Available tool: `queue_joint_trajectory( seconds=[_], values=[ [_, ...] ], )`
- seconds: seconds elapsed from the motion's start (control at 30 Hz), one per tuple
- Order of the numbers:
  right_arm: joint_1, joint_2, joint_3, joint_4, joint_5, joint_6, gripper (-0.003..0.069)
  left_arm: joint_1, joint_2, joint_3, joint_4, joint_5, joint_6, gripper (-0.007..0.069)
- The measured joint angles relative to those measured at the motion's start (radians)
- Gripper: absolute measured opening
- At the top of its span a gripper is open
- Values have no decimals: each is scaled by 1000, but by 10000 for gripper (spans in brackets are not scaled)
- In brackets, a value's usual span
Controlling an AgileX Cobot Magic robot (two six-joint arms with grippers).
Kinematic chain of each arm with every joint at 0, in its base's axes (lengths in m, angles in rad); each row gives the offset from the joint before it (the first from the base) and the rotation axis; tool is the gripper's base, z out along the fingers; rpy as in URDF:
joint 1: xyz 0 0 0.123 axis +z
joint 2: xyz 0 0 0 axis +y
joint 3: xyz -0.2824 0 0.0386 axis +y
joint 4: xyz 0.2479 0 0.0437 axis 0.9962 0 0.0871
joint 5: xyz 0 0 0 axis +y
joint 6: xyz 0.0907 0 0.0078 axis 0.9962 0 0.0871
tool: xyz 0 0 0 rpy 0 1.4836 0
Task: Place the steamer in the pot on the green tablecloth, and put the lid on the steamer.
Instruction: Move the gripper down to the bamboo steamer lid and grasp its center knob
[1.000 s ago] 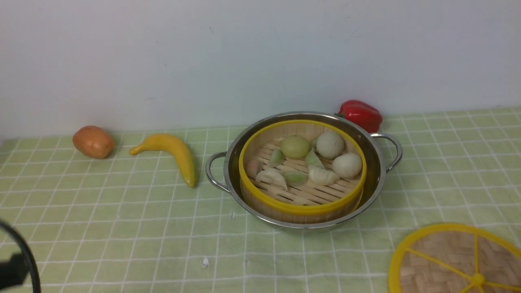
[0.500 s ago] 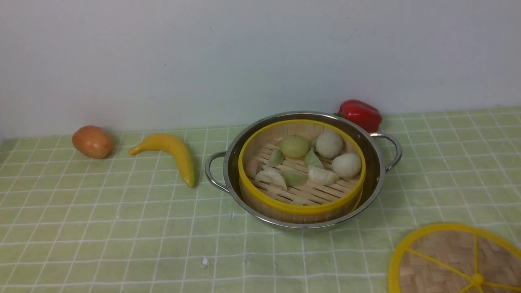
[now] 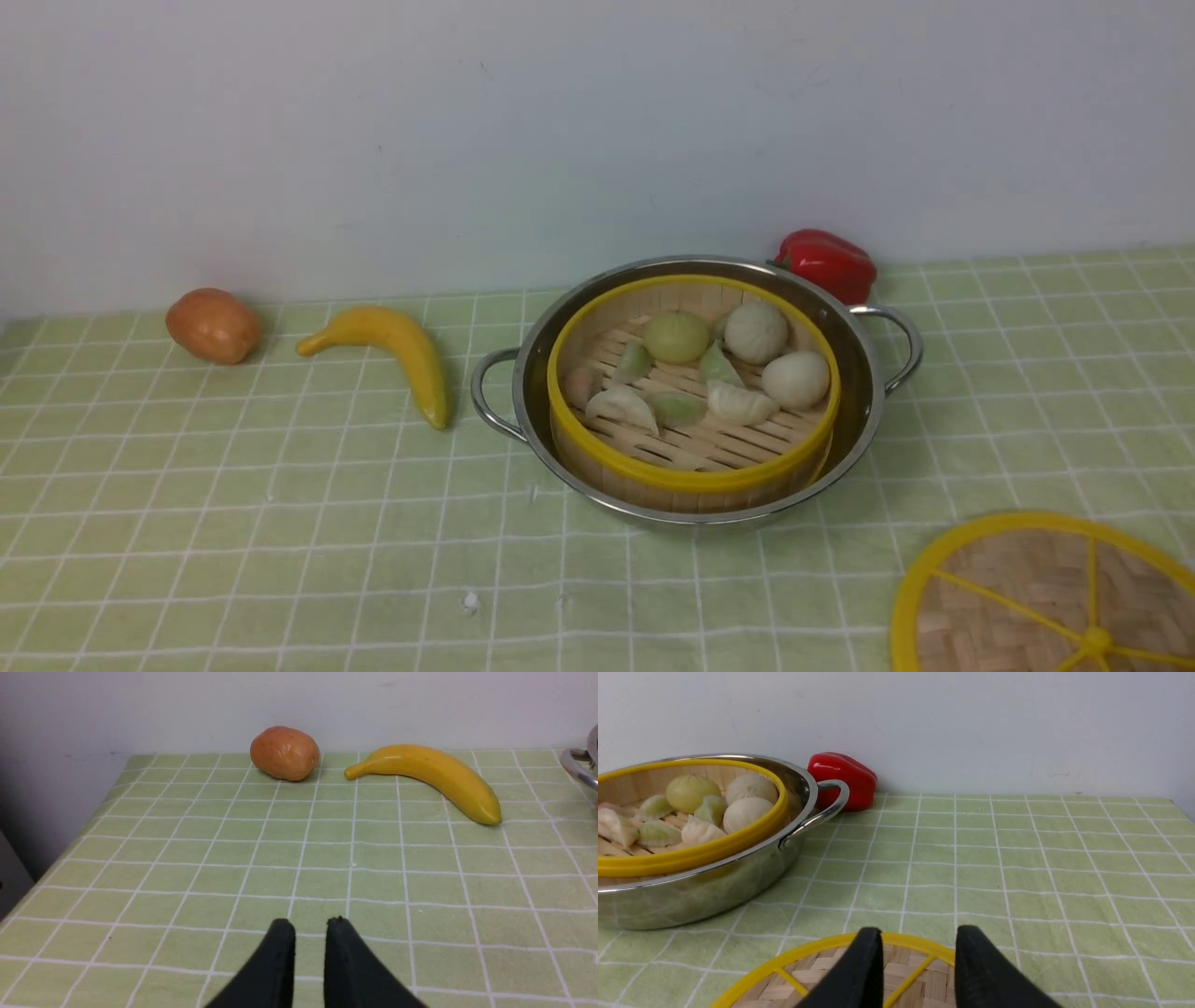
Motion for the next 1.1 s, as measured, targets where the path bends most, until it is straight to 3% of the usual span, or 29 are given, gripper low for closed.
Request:
queue_joint_trajectory(
  seconds=[0.3,0.4,0.57,0.8,1.07,1.1],
  values=[
    [0,0,0,-12,-14,4,243,0,0,0,0,0,0,117],
    [0,0,0,28,-133,69,243,0,0,0,0,0,0,120],
    [0,-1,-138,118,-138,133,243,0,0,0,0,0,0,129],
    [0,-5,-488,156,311,151,243,0,0,0,0,0,0,150],
    [0,-6,-626,262,457,149,243,0,0,0,0,0,0,168],
    [0,11,-662,271,534,123,243,0,0,0,0,0,0,170]
  ],
)
